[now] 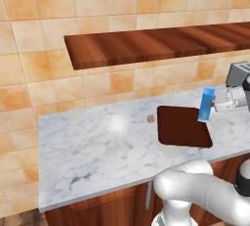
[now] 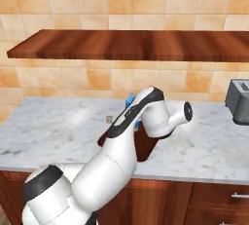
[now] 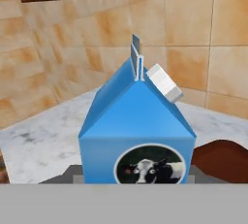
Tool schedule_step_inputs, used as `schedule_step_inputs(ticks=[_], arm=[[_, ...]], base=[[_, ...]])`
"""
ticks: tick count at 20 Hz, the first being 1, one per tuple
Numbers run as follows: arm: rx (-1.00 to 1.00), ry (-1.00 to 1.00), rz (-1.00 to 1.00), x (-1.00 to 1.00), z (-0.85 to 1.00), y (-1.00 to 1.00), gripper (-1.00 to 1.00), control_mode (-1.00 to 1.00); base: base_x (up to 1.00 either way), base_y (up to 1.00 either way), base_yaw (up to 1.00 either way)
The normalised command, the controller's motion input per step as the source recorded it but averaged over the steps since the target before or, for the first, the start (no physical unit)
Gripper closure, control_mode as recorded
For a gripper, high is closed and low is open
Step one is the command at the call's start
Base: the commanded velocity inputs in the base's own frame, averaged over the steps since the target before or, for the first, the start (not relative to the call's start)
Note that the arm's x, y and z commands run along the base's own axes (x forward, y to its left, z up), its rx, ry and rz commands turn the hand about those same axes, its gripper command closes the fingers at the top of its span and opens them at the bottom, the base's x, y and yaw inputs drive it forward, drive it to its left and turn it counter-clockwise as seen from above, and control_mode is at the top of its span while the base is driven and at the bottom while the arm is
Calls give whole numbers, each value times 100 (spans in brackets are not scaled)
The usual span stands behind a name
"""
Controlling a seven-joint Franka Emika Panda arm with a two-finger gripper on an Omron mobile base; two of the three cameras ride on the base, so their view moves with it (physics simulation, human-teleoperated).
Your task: Take out the milk from the fridge and place it on the tray on the counter. Then take the sugar cube near the tray and place it in the tray.
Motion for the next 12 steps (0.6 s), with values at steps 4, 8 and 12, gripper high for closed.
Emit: schedule_step_inputs(ticks=[4,8,12], arm=[[4,-4,23,49,-29,-27,100,-100],[0,-6,5,31,-25,-2,100,-100],[0,-9,0,20,-27,0,100,-100]], base=[[0,0,0],[0,0,0],[0,0,0]])
